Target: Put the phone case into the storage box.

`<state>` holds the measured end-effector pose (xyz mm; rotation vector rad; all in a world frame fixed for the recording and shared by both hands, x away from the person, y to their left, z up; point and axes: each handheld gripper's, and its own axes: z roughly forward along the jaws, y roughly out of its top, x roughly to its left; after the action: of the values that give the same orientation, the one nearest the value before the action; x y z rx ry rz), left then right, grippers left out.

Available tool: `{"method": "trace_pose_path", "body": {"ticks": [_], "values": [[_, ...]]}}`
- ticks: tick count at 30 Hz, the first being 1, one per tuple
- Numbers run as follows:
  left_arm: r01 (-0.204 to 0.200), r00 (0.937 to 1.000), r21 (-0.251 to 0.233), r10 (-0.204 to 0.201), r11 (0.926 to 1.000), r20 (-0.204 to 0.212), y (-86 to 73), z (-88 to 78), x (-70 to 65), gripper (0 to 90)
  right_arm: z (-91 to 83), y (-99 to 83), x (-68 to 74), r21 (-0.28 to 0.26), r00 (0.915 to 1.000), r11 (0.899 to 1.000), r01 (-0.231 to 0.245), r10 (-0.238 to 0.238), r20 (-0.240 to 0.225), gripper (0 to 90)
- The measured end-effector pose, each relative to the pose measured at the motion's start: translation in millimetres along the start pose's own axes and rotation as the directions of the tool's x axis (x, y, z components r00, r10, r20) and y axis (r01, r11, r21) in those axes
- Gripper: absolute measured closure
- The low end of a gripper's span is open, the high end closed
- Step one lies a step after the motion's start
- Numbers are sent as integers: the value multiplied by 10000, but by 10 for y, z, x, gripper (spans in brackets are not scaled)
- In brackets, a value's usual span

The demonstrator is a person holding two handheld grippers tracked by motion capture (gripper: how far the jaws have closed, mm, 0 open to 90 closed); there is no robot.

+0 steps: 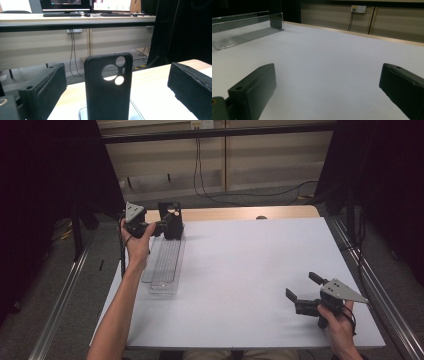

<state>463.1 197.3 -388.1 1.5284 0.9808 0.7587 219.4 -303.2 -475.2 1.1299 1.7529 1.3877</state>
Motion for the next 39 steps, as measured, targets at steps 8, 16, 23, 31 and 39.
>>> {"method": "trace_pose_path", "body": {"ticks": [8,16,23,31,39], "values": [[-192,9995,47,190,9998,252,-64,-77,-24,23,1,1,2,-52,10000,10000,60,-60,44,6],[-22,9983,-179,32,9998,575,-127,-170,-41,18,4,-1,-6,8,10000,10000,11,-12,62,5],[-54,9965,-139,65,9999,832,-116,-285,-104,13,0,9,5,-33,10000,10000,10,-9,82,5],[-71,9937,-361,111,9993,1113,-133,-391,-149,15,-5,11,9,-17,10000,10000,-27,27,95,4],[-40,9890,-464,108,9989,1472,-174,-511,-243,20,-19,16,11,-76,9999,10000,18,-16,172,5]]}}
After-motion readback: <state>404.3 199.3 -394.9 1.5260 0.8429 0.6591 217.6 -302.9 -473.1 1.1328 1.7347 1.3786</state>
